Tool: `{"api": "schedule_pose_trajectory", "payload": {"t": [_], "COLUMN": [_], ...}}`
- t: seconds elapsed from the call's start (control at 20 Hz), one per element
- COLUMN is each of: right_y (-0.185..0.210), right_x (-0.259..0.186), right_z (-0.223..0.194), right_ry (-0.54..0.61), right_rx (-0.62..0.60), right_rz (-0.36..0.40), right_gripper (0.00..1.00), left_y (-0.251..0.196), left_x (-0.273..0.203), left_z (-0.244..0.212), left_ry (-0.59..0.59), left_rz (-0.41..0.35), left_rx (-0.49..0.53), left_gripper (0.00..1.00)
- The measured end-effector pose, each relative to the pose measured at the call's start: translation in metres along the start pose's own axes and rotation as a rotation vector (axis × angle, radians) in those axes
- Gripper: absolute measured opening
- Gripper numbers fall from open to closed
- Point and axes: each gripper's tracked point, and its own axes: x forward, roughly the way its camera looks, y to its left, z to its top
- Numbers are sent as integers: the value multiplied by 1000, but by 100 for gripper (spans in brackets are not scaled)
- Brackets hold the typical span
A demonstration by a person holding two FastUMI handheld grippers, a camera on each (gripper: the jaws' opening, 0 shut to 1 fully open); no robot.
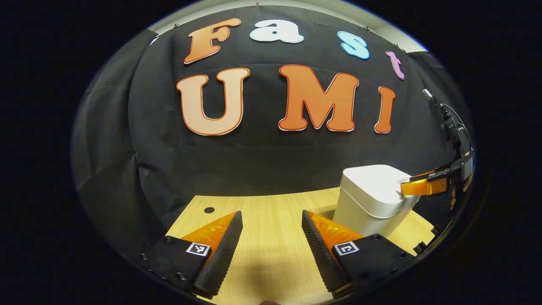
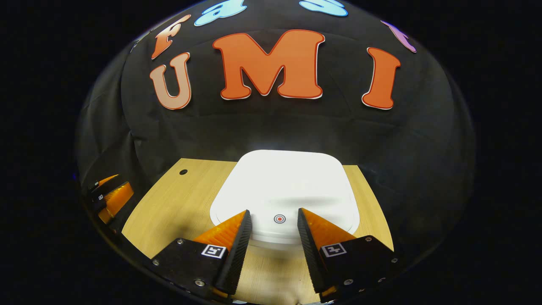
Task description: Press the lid of the desktop garbage bin to open it, pick up the crumpled paper on the desktop and throw it into the bin, then pick up the pop can on the desktop and drop it into the bin, and finally close the garbage bin lid.
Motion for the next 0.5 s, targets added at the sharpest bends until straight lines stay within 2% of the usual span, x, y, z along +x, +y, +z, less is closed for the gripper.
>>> {"api": "schedule_pose_trajectory", "payload": {"t": [0.3,0.35,0.5], "right_y": [2,7,17], "right_x": [-3,-6,-12], "right_z": [9,11,29], "right_ry": [-97,-120,-216], "right_rx": [-32,-36,-52], "right_rz": [-12,-2,0], "right_gripper": [68,77,93], "left_y": [4,6,13], "left_x": [-5,-7,-11], "left_z": [29,35,49], "left_ry": [-63,-76,-107], "left_rz": [3,5,20], "left_rx": [4,-1,-5], "left_gripper": [90,90,90]}}
